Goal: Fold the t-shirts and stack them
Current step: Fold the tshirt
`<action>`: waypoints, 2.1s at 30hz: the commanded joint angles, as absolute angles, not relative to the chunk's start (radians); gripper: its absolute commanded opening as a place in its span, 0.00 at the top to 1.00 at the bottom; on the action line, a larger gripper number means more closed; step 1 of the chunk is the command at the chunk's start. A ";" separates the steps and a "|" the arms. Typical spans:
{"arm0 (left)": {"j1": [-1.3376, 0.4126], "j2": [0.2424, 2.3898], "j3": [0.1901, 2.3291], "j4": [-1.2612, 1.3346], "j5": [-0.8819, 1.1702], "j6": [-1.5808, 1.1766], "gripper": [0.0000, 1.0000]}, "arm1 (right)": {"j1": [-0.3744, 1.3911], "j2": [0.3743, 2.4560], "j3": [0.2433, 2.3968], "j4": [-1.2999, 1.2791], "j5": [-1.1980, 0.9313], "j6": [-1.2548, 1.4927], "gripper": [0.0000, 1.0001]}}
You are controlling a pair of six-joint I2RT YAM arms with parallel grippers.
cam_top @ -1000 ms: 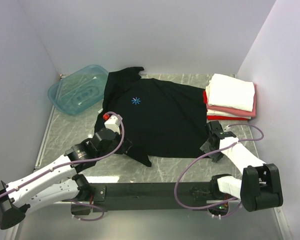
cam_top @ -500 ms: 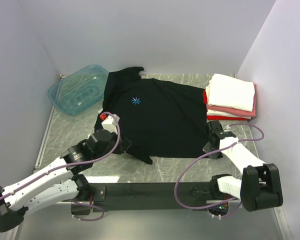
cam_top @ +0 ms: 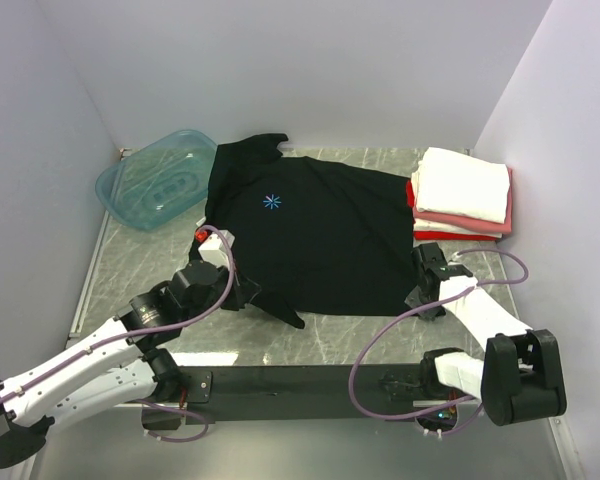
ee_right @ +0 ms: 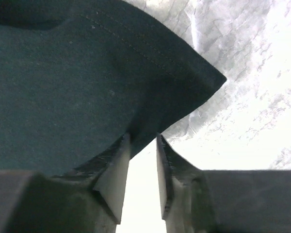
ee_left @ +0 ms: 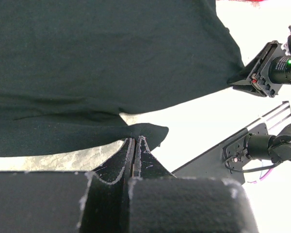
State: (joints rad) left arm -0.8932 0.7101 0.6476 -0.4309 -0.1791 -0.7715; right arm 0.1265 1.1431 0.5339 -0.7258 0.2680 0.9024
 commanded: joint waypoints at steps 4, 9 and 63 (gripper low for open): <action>-0.893 0.696 0.652 -0.403 -0.160 -0.770 0.99 | 0.129 1.140 0.520 -0.713 0.259 0.931 0.56; -0.893 0.703 0.650 -0.399 -0.149 -0.767 0.99 | 0.129 1.152 0.512 -0.669 0.190 0.910 0.50; -0.951 0.469 0.739 -0.660 -0.180 -0.844 0.99 | 0.419 0.833 0.661 -1.117 0.302 1.019 1.00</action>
